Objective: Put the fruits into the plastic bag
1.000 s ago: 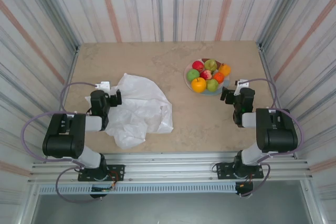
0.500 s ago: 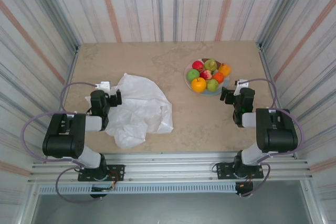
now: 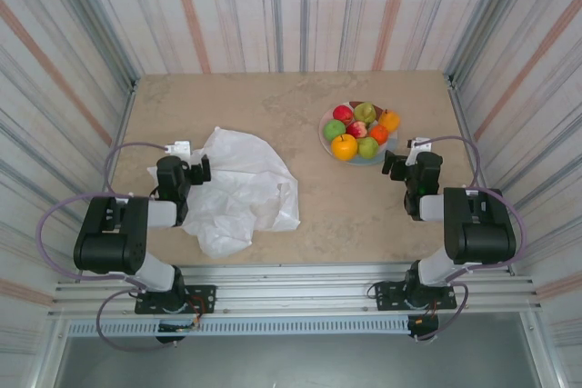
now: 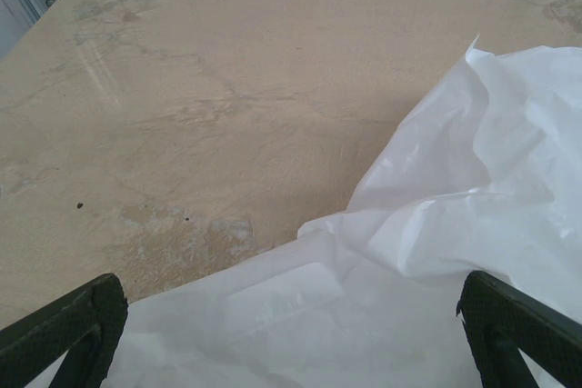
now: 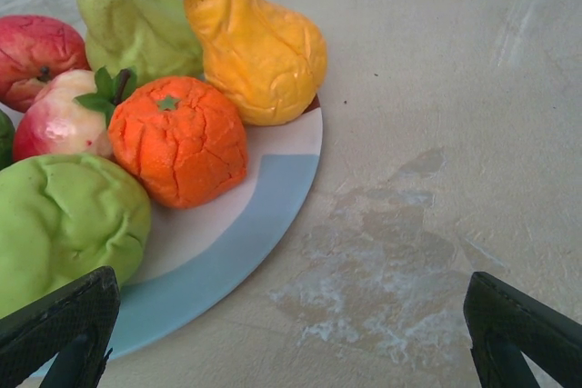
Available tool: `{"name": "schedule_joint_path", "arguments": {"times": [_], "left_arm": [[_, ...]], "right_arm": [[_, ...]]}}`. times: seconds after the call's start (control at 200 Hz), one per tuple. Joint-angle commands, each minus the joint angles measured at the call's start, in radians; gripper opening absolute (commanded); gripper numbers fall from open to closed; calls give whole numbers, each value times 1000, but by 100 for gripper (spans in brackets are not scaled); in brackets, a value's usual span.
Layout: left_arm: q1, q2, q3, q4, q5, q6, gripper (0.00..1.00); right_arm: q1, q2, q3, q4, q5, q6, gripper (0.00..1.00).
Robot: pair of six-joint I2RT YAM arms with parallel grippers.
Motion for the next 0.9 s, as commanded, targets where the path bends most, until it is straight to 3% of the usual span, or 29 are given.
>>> {"name": "schedule_joint_path", "arguments": {"times": [0.0, 0.065, 0.195, 0.326, 0.476, 0.536, 0.616, 0.661, 0.746, 0.897], "left_arm": [[-3, -6, 15, 9, -6, 18, 99], [-4, -6, 16, 9, -6, 16, 99], [-3, -6, 16, 10, -6, 18, 99], [7, -7, 18, 7, 14, 15, 99], [15, -15, 23, -4, 28, 9, 99], [16, -57, 65, -103, 11, 4, 99], [17, -140, 209, -443, -42, -46, 99], [26, -171, 283, -590, -74, -140, 99], [74, -228, 354, -758, 65, -286, 99], [158, -350, 320, -803, 330, -547, 99]], "right_arm": [[-4, -5, 14, 0, -12, -9, 99], [20, -53, 15, -32, 56, -17, 99], [52, -248, 97, -312, 169, 23, 99], [12, -403, 119, -428, 144, 158, 99], [7, -481, 176, -579, 102, 227, 99], [23, -504, 198, -621, 86, 245, 99], [52, -532, 227, -685, 92, 251, 99], [71, -542, 238, -711, 93, 255, 99], [113, -551, 251, -752, 90, 266, 99], [152, -596, 290, -838, 30, 310, 100]]}}
